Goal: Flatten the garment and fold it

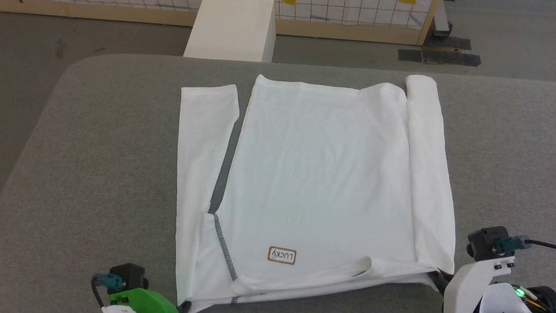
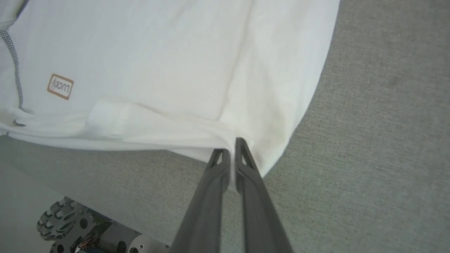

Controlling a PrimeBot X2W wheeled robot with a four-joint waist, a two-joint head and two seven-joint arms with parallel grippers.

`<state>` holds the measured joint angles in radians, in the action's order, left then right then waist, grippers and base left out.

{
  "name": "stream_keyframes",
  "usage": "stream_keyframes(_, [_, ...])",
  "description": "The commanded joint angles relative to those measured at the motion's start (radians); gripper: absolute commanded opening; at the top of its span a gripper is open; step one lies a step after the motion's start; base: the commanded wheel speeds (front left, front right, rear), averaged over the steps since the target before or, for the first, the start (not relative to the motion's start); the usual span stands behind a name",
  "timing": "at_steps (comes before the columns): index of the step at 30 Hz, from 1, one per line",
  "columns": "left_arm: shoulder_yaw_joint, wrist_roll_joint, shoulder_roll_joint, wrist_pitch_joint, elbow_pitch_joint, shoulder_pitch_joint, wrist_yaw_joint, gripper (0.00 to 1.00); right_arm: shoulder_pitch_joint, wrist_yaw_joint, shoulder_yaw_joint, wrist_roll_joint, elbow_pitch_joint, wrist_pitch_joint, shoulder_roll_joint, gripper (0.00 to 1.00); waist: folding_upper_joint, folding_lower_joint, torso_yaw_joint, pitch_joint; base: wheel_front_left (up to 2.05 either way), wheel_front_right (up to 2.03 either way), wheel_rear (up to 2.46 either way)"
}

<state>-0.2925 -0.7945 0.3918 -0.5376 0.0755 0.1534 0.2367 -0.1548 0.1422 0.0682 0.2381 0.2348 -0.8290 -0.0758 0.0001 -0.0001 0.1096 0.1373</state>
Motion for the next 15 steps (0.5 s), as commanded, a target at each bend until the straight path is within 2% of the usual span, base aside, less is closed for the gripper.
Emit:
stream_keyframes(1, [0.024, 0.003, 0.033, 0.005, -0.005, 0.017, 0.031, 0.0, -0.008, -0.011, 0.022, -0.009, 0.009, -0.001, -0.011, 0.0, -0.0001, 0.0001, 0.0, -0.009, 0.0, 0.0, 0.0])
stream_keyframes(2, [0.024, 0.002, 0.03, 0.003, 0.0, 0.016, 0.035, 0.0, -0.009, -0.011, 0.02, -0.007, 0.006, 0.003, -0.007, 0.0, -0.0001, 0.0001, -0.001, -0.011, 0.0, 0.0, 0.0])
stream_keyframes(3, [0.024, -0.001, 0.025, 0.005, 0.006, 0.015, 0.037, 0.13, -0.009, -0.011, 0.019, -0.007, 0.002, 0.008, -0.004, 0.0, -0.0001, 0.0001, -0.002, -0.013, 0.0, 0.0, 0.0])
stream_keyframes(4, [0.025, -0.002, 0.02, 0.009, 0.011, 0.013, 0.039, 1.0, -0.009, -0.011, 0.016, -0.005, -0.004, 0.018, -0.002, 0.12, -0.0001, 0.0001, -0.002, -0.014, 0.0, 0.0, 0.0])
stream_keyframes(5, [0.026, -0.001, 0.018, 0.013, 0.014, 0.01, 0.039, 1.0, -0.009, -0.011, 0.013, -0.002, -0.009, 0.025, 0.0, 0.34, -0.0001, 0.0001, -0.002, -0.016, 0.0, 0.0, 0.0])
stream_keyframes(6, [0.026, -0.002, 0.017, 0.014, 0.018, 0.008, 0.04, 1.0, -0.01, -0.011, 0.009, -0.002, -0.014, 0.028, 0.002, 1.0, -0.0001, 0.0001, -0.003, -0.02, 0.0, 0.0, 0.0])
stream_keyframes(10, [0.037, -0.008, 0.029, 0.006, 0.033, 0.011, 0.044, 1.0, -0.02, -0.011, 0.002, 0.012, -0.007, 0.024, -0.007, 1.0, -0.0001, 0.0001, -0.008, -0.034, 0.0, 0.0, 0.0])
stream_keyframes(15, [0.083, 0.006, 0.062, 0.025, 0.086, 0.023, 0.072, 1.0, -0.038, -0.011, 0.032, 0.058, 0.06, -0.017, -0.015, 1.0, -0.0001, 0.0001, -0.015, -0.051, 0.0, 0.0, 0.0])
